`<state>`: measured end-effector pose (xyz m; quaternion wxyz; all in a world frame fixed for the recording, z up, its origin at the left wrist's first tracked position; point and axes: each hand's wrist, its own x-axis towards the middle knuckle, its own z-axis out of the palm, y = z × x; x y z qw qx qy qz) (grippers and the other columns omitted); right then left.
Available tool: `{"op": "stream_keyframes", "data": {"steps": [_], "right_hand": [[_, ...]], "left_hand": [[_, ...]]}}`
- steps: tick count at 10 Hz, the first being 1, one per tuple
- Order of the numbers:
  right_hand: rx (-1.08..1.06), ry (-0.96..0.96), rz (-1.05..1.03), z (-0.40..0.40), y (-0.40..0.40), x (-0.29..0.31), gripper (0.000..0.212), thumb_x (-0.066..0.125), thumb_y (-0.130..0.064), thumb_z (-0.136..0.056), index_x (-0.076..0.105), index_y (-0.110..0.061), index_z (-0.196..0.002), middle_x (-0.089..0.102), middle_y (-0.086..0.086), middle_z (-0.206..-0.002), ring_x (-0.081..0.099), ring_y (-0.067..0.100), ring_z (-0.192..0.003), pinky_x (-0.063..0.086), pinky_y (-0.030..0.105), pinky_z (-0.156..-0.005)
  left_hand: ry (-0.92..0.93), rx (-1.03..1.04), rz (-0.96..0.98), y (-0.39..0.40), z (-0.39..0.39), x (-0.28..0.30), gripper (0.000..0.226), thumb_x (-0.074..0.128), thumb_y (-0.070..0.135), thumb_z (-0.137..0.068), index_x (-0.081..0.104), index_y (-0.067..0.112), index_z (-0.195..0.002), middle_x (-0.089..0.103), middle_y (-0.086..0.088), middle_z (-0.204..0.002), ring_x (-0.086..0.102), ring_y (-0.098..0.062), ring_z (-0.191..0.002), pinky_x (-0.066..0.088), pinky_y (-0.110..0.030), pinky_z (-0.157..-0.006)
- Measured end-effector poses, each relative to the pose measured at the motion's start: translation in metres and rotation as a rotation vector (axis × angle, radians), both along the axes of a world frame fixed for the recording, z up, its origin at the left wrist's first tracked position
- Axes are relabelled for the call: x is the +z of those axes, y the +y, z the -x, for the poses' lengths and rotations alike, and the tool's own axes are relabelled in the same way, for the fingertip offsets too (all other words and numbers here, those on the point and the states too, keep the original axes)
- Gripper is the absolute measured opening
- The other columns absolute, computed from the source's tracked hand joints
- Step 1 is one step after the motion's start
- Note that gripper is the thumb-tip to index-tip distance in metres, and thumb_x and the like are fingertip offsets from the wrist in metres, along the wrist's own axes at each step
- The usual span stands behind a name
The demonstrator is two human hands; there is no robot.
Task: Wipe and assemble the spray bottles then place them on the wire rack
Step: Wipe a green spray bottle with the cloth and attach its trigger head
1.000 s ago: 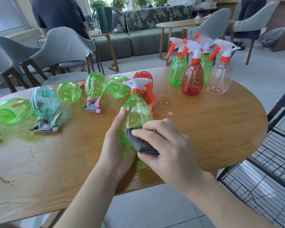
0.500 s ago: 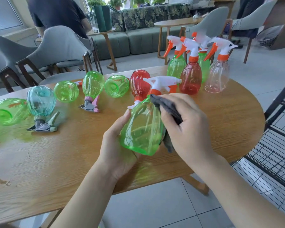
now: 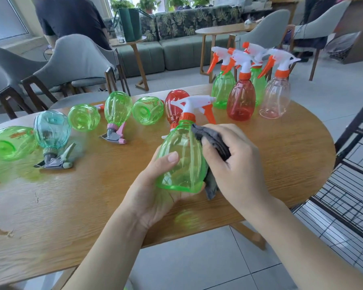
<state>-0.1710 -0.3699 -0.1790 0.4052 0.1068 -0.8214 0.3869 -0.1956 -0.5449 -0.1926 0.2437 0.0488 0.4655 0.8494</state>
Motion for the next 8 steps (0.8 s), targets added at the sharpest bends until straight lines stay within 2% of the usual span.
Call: {"op": "stream_keyframes", "data": {"steps": [1,2,3,4,5,6,7,8], "right_hand": [[0.037,0.043,-0.032,-0.002,-0.005,-0.003,0.024,0.065,-0.003,-0.095,0.072,-0.003,-0.118,0.065,0.006,-0.111,0.063,0.014,-0.102,0.048,0.021,-0.090],[0.107,0.131,-0.105,-0.013,-0.017,-0.011,0.026,0.065,-0.003,-0.091,0.072,0.002,-0.115,0.065,0.013,-0.112,0.064,0.022,-0.102,0.048,0.024,-0.095],[0.097,0.236,-0.196,-0.019,-0.023,-0.020,0.023,0.067,-0.006,-0.092,0.076,0.001,-0.112,0.067,0.014,-0.106,0.067,0.029,-0.090,0.054,0.032,-0.088],[0.104,0.296,-0.271,-0.019,-0.024,-0.022,0.021,0.067,-0.012,-0.097,0.077,-0.001,-0.112,0.067,0.011,-0.105,0.066,0.031,-0.086,0.055,0.034,-0.083],[0.114,0.292,-0.281,-0.011,-0.019,-0.020,0.022,0.065,-0.012,-0.100,0.075,0.000,-0.115,0.065,0.011,-0.108,0.064,0.030,-0.093,0.053,0.032,-0.092],[0.045,0.215,-0.224,-0.003,-0.011,-0.012,0.028,0.057,-0.007,-0.099,0.072,0.000,-0.121,0.067,0.015,-0.113,0.064,0.029,-0.105,0.050,0.032,-0.100],[-0.033,0.074,-0.136,0.003,-0.006,-0.004,0.035,0.060,-0.001,-0.093,0.068,-0.002,-0.127,0.066,0.009,-0.122,0.063,0.024,-0.114,0.051,0.035,-0.100],[-0.009,0.054,-0.110,0.001,-0.006,-0.004,0.036,0.066,0.003,-0.091,0.069,-0.001,-0.127,0.067,0.008,-0.120,0.064,0.020,-0.112,0.049,0.024,-0.099]], "left_hand": [[-0.003,-0.010,-0.068,0.002,0.000,0.003,0.089,0.093,0.043,-0.065,0.059,0.012,-0.141,0.062,-0.018,-0.137,0.064,-0.035,-0.117,0.051,-0.056,-0.097],[-0.017,-0.032,-0.168,0.002,-0.001,0.010,0.048,0.058,0.040,-0.096,0.064,0.007,-0.131,0.064,-0.017,-0.123,0.066,-0.031,-0.110,0.056,-0.045,-0.089],[-0.082,-0.041,-0.262,-0.001,0.001,0.014,0.058,0.064,0.044,-0.094,0.054,0.006,-0.138,0.058,-0.016,-0.129,0.057,-0.030,-0.123,0.043,-0.041,-0.113],[-0.094,-0.024,-0.271,-0.003,0.004,0.012,0.058,0.061,0.047,-0.096,0.052,0.009,-0.138,0.057,-0.013,-0.127,0.056,-0.027,-0.121,0.039,-0.037,-0.114],[-0.060,-0.028,-0.281,-0.001,0.002,0.009,0.052,0.053,0.045,-0.100,0.062,0.005,-0.130,0.065,-0.016,-0.121,0.065,-0.028,-0.112,0.056,-0.040,-0.096],[-0.012,-0.005,-0.216,0.001,0.001,0.007,0.048,0.054,0.041,-0.096,0.067,0.008,-0.127,0.066,-0.017,-0.122,0.067,-0.029,-0.106,0.055,-0.044,-0.087],[0.036,-0.001,-0.154,0.003,0.001,0.003,0.043,0.061,0.037,-0.087,0.075,0.011,-0.118,0.069,-0.016,-0.116,0.068,-0.029,-0.097,0.052,-0.045,-0.086],[-0.021,0.049,-0.201,0.003,0.002,0.004,0.044,0.057,0.040,-0.091,0.072,0.012,-0.121,0.067,-0.015,-0.119,0.065,-0.029,-0.101,0.047,-0.045,-0.088]]}}
